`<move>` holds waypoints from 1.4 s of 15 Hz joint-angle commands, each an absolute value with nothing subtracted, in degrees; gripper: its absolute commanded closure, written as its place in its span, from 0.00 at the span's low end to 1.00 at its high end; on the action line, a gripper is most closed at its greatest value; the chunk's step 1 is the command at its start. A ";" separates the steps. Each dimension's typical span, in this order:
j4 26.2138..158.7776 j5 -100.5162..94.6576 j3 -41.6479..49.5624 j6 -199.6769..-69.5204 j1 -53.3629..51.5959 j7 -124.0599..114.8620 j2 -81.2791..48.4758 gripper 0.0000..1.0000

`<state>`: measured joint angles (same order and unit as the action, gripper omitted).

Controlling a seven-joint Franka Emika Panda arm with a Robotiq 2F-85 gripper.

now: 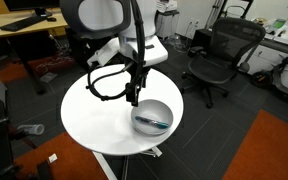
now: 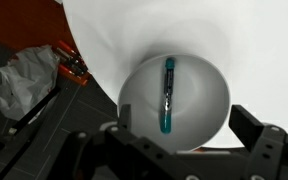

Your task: Put the marker on the table

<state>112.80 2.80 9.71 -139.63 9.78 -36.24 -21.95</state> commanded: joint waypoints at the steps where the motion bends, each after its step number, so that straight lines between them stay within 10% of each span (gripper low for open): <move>1: 112.61 3.61 11.15 -139.40 8.47 -35.63 -22.07 0.00; 21: 100.71 7.15 11.46 -139.55 10.90 -27.92 -37.03 0.00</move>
<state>103.50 5.18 11.29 -139.72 10.56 -30.65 -34.53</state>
